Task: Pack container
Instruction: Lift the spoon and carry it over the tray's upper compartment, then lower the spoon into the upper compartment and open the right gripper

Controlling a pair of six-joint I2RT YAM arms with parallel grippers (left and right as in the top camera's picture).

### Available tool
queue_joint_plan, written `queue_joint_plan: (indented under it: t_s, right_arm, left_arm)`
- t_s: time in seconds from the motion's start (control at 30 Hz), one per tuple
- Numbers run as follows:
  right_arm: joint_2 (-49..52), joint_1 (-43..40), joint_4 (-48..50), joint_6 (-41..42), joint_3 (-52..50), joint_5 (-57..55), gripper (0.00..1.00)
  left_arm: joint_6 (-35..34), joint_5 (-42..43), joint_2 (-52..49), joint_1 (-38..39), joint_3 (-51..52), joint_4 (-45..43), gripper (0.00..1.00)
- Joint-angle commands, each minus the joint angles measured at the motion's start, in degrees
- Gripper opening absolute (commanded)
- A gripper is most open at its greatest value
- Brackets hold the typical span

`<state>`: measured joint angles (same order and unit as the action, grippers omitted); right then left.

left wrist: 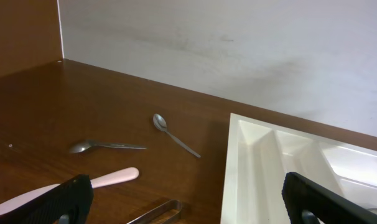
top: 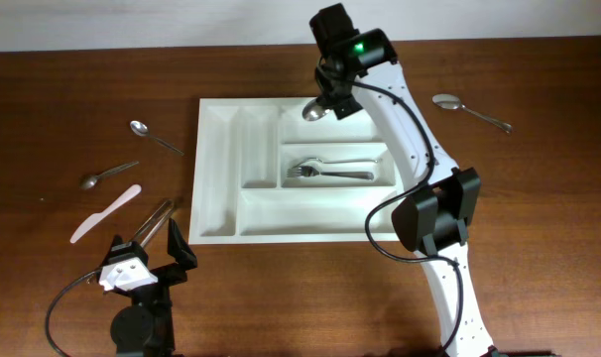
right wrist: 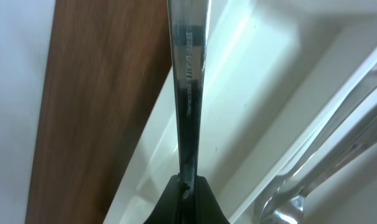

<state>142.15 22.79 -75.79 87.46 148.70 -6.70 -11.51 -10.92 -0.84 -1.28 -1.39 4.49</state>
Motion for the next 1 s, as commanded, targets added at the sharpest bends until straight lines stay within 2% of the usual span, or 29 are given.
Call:
queue_joint_plan:
  t_s: [0.0,0.37,0.97]
  right_arm:
    - [1.40,1.01,0.11,2.91,-0.76,-1.92,0.04]
    - [1.92,1.53,0.68,5.92,-2.32,-1.95,0.04]
    - [1.92,1.62,3.43,6.01,-9.70,-1.07,0.04]
  left_arm:
    - [0.72,0.66,0.48,-0.33,0.50,-0.09,0.99]
    - [0.72,0.63,0.48,-0.33,0.50,-0.09,0.99]
    - [0.72,0.66,0.48,-0.33,0.50,-0.09,0.99]
